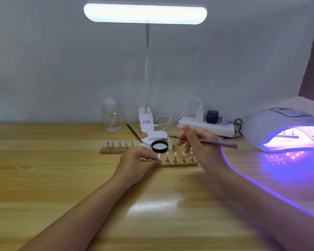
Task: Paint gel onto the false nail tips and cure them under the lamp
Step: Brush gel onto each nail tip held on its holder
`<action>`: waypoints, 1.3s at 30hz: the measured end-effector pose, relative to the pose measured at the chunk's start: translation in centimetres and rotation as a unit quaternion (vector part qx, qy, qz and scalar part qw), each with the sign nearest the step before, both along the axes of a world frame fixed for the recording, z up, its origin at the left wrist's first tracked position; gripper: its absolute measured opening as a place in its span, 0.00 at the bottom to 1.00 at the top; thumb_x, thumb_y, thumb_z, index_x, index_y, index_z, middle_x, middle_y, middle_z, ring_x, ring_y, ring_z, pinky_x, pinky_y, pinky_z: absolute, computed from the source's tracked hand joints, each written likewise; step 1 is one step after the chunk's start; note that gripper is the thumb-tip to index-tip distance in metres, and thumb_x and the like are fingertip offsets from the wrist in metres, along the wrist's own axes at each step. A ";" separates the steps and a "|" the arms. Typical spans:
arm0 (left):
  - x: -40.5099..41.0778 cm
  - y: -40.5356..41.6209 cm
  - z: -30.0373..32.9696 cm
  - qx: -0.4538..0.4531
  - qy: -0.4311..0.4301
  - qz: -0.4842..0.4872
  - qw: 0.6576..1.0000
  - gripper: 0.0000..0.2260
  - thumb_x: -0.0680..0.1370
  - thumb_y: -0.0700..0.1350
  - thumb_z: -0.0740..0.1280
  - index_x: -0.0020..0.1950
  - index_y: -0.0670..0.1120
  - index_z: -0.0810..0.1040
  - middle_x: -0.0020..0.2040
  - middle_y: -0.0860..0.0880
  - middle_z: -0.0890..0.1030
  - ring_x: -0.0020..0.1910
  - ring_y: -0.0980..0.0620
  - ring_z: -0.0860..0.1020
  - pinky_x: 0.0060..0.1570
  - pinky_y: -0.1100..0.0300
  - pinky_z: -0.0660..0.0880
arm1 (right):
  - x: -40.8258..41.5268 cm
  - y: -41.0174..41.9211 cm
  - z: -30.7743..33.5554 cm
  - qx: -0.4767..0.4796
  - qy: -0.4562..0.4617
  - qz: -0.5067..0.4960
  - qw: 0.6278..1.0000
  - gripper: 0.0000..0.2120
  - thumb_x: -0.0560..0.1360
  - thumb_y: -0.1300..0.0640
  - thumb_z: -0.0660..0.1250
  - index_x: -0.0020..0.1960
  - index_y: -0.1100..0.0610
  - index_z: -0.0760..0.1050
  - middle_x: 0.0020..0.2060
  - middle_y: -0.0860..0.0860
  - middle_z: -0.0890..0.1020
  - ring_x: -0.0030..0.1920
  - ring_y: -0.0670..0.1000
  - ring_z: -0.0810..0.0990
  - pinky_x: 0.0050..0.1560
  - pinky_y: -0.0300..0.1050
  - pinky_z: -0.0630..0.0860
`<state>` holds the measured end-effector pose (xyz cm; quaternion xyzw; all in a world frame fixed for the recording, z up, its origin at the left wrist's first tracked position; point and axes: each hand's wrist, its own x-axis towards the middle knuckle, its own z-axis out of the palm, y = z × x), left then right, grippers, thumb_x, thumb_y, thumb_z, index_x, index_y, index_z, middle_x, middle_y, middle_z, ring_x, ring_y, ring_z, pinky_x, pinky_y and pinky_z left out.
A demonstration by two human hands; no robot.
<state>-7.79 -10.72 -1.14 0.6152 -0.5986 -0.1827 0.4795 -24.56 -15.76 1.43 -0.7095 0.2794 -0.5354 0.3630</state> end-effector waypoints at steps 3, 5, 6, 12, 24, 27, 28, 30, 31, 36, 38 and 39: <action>0.0 0.1 -0.3 -0.039 -0.033 -0.006 0.999 0.04 0.66 0.38 0.75 0.39 0.46 0.85 0.40 0.55 0.81 0.44 0.55 0.79 0.52 0.54 0.74 | 0.6 1.5 -1.8 -0.082 0.009 -0.049 0.995 0.12 0.74 0.46 0.61 0.34 0.47 0.76 0.33 0.42 0.81 0.35 0.41 0.79 0.37 0.34 0.73; 0.0 0.2 -0.4 -0.061 -0.051 -0.012 0.997 0.07 0.66 0.38 0.75 0.36 0.50 0.84 0.38 0.60 0.80 0.39 0.60 0.78 0.46 0.63 0.74 | 0.5 1.7 -2.4 -0.081 -0.008 -0.055 0.995 0.16 0.76 0.48 0.61 0.33 0.50 0.77 0.31 0.46 0.81 0.34 0.43 0.79 0.39 0.34 0.73; 0.0 0.3 -0.3 -0.065 -0.054 -0.015 0.996 0.09 0.66 0.38 0.75 0.35 0.53 0.83 0.36 0.61 0.80 0.37 0.61 0.77 0.43 0.65 0.74 | 0.5 1.8 -2.5 -0.067 -0.022 -0.044 0.997 0.17 0.76 0.49 0.60 0.32 0.53 0.77 0.29 0.49 0.80 0.32 0.44 0.79 0.38 0.34 0.72; 0.2 0.7 0.0 -0.045 -0.019 -0.021 0.999 0.11 0.67 0.39 0.75 0.34 0.56 0.81 0.35 0.48 0.83 0.32 0.53 0.73 0.36 0.57 0.73 | 0.5 2.0 -2.9 -0.086 0.000 -0.012 0.996 0.19 0.77 0.49 0.57 0.33 0.54 0.76 0.28 0.47 0.79 0.32 0.42 0.78 0.38 0.33 0.73; 0.4 0.5 0.0 -0.039 -0.019 -0.051 0.998 0.07 0.70 0.36 0.72 0.45 0.46 0.84 0.34 0.43 0.80 0.31 0.51 0.66 0.34 0.62 0.65 | 0.6 1.6 -3.0 -0.148 0.085 -0.016 0.985 0.19 0.75 0.43 0.53 0.34 0.49 0.76 0.32 0.44 0.80 0.39 0.42 0.79 0.42 0.42 0.76; 0.5 0.5 0.0 -0.034 -0.030 -0.055 0.997 0.07 0.69 0.37 0.72 0.45 0.47 0.84 0.34 0.50 0.78 0.31 0.52 0.66 0.33 0.64 0.65 | 0.5 1.7 -3.3 -0.093 0.084 -0.010 0.992 0.21 0.73 0.38 0.53 0.30 0.45 0.76 0.27 0.46 0.80 0.31 0.44 0.79 0.39 0.44 0.76; 0.5 0.5 0.0 -0.032 -0.032 -0.055 0.997 0.08 0.69 0.37 0.72 0.44 0.49 0.84 0.34 0.51 0.78 0.31 0.52 0.66 0.33 0.64 0.64 | 0.5 1.8 -3.3 -0.071 0.073 -0.009 0.995 0.23 0.72 0.36 0.53 0.28 0.46 0.76 0.25 0.46 0.80 0.29 0.45 0.79 0.39 0.43 0.76; 0.5 0.5 -0.1 -0.033 -0.031 -0.053 0.998 0.10 0.69 0.37 0.72 0.44 0.52 0.82 0.34 0.50 0.77 0.31 0.52 0.66 0.33 0.65 0.64 | 0.5 1.7 -3.2 -0.064 0.047 -0.011 0.997 0.22 0.72 0.37 0.54 0.28 0.45 0.76 0.26 0.45 0.80 0.30 0.44 0.79 0.39 0.40 0.76; 0.5 0.5 -0.1 -0.035 -0.027 -0.054 0.998 0.10 0.69 0.37 0.72 0.44 0.53 0.82 0.34 0.49 0.78 0.31 0.52 0.66 0.33 0.65 0.64 | 0.6 1.7 -3.2 -0.083 0.046 -0.019 0.995 0.20 0.73 0.38 0.54 0.29 0.44 0.76 0.27 0.45 0.80 0.32 0.43 0.79 0.39 0.39 0.76; 0.6 0.4 -0.1 -0.026 -0.020 -0.061 0.998 0.11 0.69 0.37 0.72 0.46 0.51 0.81 0.38 0.49 0.80 0.30 0.56 0.66 0.33 0.68 0.65 | 0.6 1.6 -3.3 -0.071 0.044 -0.017 0.996 0.22 0.74 0.36 0.56 0.29 0.47 0.76 0.28 0.46 0.81 0.32 0.43 0.80 0.39 0.35 0.75; 0.6 0.4 -0.1 -0.022 -0.020 -0.060 0.998 0.10 0.70 0.37 0.72 0.46 0.51 0.82 0.39 0.49 0.80 0.30 0.56 0.66 0.34 0.68 0.65 | 0.6 1.6 -3.4 -0.054 0.026 -0.016 0.998 0.23 0.75 0.39 0.57 0.27 0.48 0.76 0.25 0.47 0.79 0.28 0.43 0.78 0.36 0.32 0.73; 0.6 0.4 -0.1 -0.020 -0.018 -0.060 0.998 0.10 0.70 0.37 0.72 0.46 0.52 0.81 0.39 0.50 0.80 0.30 0.57 0.66 0.34 0.69 0.65 | 0.5 1.5 -3.4 -0.065 0.025 -0.018 0.997 0.21 0.75 0.41 0.57 0.28 0.47 0.76 0.24 0.46 0.79 0.29 0.42 0.78 0.36 0.32 0.73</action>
